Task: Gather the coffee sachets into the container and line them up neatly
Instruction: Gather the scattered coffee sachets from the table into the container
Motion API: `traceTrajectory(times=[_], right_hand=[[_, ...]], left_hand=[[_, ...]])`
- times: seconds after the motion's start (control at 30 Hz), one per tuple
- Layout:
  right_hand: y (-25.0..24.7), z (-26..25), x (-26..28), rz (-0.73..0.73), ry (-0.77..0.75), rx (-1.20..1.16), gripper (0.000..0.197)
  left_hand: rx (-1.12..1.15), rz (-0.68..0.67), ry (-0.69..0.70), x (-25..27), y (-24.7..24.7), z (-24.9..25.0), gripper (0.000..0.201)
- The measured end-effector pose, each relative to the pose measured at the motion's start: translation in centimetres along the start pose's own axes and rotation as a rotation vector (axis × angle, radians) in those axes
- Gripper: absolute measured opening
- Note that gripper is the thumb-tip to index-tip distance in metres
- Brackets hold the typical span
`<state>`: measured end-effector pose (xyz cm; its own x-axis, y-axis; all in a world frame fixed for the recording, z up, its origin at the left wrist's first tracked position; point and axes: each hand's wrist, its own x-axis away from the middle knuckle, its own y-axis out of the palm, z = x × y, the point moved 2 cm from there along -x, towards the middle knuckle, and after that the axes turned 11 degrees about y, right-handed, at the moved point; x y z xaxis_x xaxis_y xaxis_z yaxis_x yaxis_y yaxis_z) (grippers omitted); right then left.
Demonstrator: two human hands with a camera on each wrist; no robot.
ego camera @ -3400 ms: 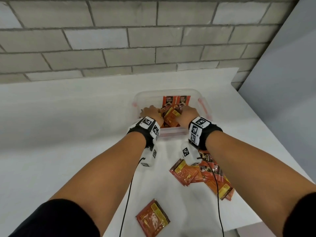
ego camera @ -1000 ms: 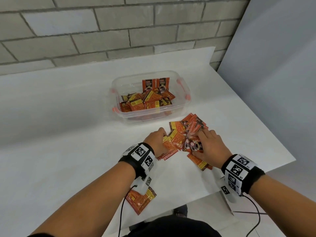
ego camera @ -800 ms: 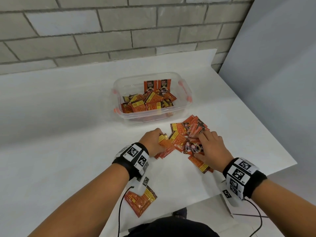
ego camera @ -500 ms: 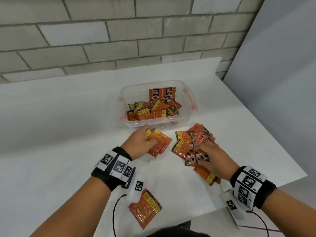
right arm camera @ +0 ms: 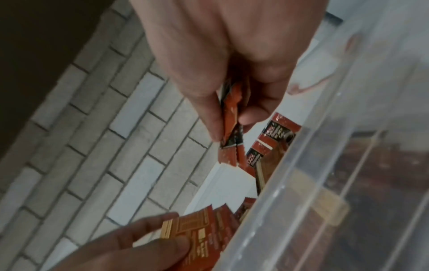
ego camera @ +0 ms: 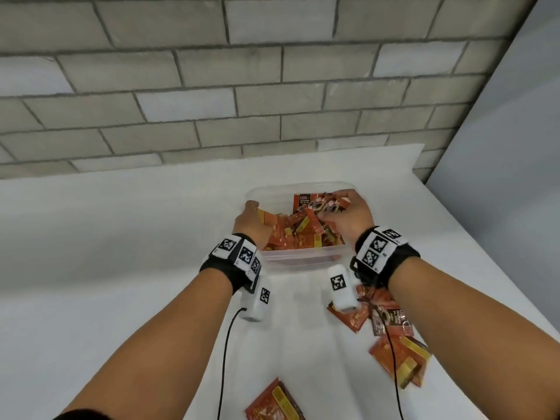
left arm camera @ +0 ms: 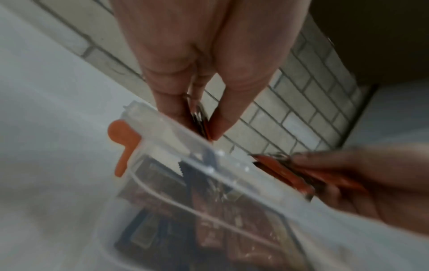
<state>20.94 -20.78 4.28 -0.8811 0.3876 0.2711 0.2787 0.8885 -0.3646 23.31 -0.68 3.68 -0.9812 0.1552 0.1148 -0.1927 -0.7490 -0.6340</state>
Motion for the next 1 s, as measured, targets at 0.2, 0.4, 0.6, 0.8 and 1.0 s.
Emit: traceTrajectory(times=[0.2,0.4,0.6,0.8,1.0], right_hand=[[3.6,-0.5,-4.1,-0.045,0.186,0.293,0.076],[3.1,-0.1,-4.8,-0.107,0.17,0.364,0.08],[-0.3,0.3,1.1,-0.123,-0.097,0.207,0.026],[-2.2,2.9,7.6,-0.233,-0.168,0.122,0.008],[-2.5,9.1,8.6,-0.335,-0.078,0.753,0.029]], left_hand=[[-0.18,-0.077,0.065,-0.9,1.9,0.4,0.071],[-0.177,-0.029,0.289,1.4,0.7,0.9,0.051],[-0.014,-0.079,0.36,7.6,-0.6,-1.7,0.013],[-0.12,-0.323,0.273,12.2,2.3,-6.0,0.007],[-0.314,-0.75,0.245,15.2,4.6,-7.1,0.032]])
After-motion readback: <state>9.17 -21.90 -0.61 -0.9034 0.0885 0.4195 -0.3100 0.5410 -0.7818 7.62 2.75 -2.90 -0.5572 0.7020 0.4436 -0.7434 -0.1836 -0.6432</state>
